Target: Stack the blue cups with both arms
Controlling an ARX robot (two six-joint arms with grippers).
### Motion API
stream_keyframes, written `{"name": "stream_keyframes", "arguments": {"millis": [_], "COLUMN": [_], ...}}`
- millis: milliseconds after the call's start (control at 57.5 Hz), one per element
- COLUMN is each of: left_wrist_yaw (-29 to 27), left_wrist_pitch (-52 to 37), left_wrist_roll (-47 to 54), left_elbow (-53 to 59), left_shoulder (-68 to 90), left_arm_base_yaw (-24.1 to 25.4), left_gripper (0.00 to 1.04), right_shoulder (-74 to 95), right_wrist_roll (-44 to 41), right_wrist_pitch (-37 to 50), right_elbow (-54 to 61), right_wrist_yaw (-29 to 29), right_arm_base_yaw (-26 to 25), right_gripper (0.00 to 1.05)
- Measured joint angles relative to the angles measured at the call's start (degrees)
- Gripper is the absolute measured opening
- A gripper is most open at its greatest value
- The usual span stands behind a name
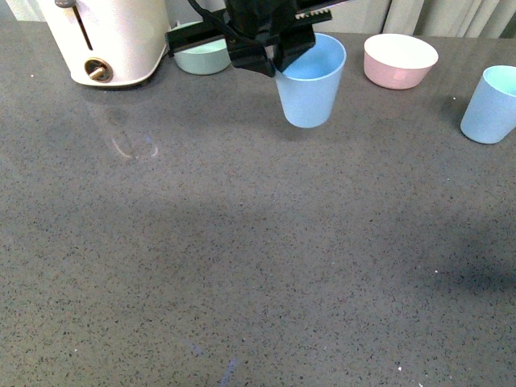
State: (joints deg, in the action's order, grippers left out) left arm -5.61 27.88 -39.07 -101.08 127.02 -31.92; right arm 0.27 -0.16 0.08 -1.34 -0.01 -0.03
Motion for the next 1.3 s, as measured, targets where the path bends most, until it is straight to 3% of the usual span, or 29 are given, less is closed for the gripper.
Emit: {"name": "stream_keyframes", "arguments": {"millis": [226,834,1304], "left_wrist_yaw": [-0.87,-1.49,-0.42], "left_wrist_pitch": [-1.14,5.38,6.84], "left_wrist_roll": [-0.42,2.05,2.86], "left_elbow": [-0.2,-16.02,-21.38], "left_shoulder": [1.62,13.9,15.1], "left_arm_base_yaw": [-3.78,-2.58,-2.54], "left_gripper": [0.02,0.02,0.72], "right_shoulder": [0.0,0.0,0.0], "right_wrist_roll": [0.0,0.0,0.0], "right_wrist_pitch": [0.0,0.0,0.0], "right_elbow": [0.0,0.0,0.0], "right_wrist_yaw": [0.0,0.0,0.0], "right_arm_base_yaw": [0.0,0.0,0.0], "right_gripper": [0.96,0.96,0.96]}}
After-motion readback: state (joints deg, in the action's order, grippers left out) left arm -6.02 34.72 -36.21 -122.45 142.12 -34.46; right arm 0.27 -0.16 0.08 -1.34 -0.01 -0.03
